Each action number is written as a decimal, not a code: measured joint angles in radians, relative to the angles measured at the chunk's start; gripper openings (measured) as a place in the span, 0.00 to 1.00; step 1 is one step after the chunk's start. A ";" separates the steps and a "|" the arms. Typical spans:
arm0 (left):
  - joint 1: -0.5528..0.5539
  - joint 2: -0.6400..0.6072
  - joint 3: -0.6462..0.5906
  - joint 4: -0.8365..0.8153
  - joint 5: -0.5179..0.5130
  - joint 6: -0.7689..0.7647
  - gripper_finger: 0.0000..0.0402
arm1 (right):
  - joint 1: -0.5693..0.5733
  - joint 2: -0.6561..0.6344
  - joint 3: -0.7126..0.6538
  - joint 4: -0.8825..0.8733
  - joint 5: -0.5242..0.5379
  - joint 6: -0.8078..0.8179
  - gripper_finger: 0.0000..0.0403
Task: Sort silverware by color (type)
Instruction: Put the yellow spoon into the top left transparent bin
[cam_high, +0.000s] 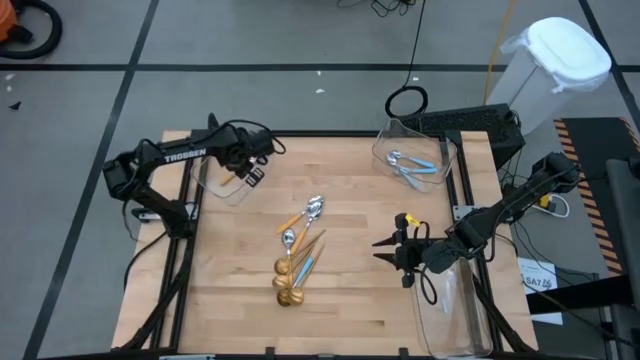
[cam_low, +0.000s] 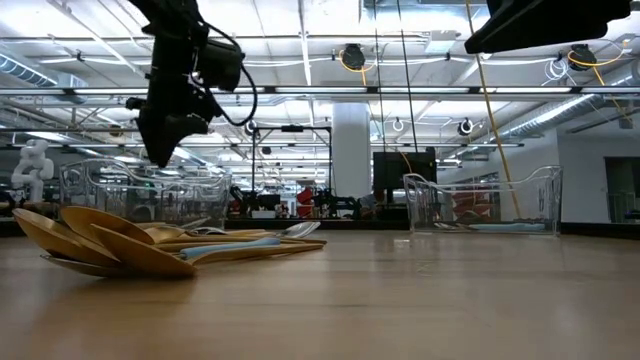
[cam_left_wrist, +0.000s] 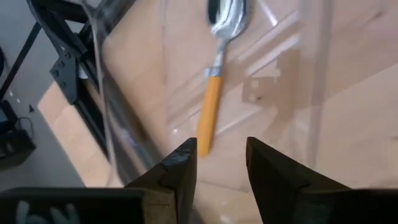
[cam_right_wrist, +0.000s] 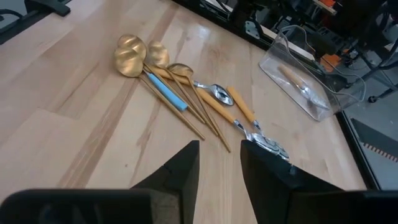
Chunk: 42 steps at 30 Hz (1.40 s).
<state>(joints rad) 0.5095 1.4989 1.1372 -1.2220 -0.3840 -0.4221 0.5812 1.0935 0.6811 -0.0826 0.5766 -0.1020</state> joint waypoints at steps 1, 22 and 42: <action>-0.026 0.000 0.004 0.001 0.000 -0.027 0.34 | 0.000 0.000 0.000 0.000 0.000 0.000 0.28; -0.739 0.050 0.023 0.437 -0.250 -0.216 0.34 | 0.000 0.000 0.000 0.001 -0.001 -0.014 0.28; -0.643 0.263 -0.001 0.547 -0.202 -0.089 0.62 | 0.000 0.000 0.000 -0.046 -0.002 0.010 0.28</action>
<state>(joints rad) -0.1336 1.7623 1.1364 -0.6746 -0.5860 -0.5114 0.5816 1.0935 0.6807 -0.1286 0.5747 -0.0923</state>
